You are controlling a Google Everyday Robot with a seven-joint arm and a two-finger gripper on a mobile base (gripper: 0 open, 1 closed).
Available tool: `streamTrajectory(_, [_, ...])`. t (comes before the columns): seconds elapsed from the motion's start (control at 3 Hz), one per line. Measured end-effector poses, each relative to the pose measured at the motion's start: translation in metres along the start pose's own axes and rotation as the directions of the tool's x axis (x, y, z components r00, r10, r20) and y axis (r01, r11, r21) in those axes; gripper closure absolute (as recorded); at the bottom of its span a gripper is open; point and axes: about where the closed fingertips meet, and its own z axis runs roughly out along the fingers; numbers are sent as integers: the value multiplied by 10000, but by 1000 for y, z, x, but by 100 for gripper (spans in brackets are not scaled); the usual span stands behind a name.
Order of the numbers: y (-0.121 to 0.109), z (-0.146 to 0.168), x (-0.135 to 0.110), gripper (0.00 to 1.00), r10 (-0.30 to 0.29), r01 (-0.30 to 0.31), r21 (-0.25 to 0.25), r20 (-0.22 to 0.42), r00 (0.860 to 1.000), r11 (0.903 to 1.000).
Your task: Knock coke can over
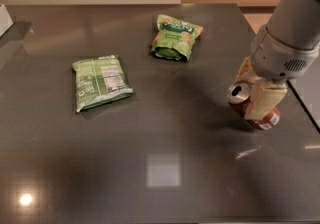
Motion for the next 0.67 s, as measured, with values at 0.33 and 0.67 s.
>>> streamTrajectory(0.33, [-1,0,-3,13,-78,75,-123,-221,9997,9999])
streamTrajectory(0.67, [-5,0,-5,0,-88,89,43,-174,9998,10000])
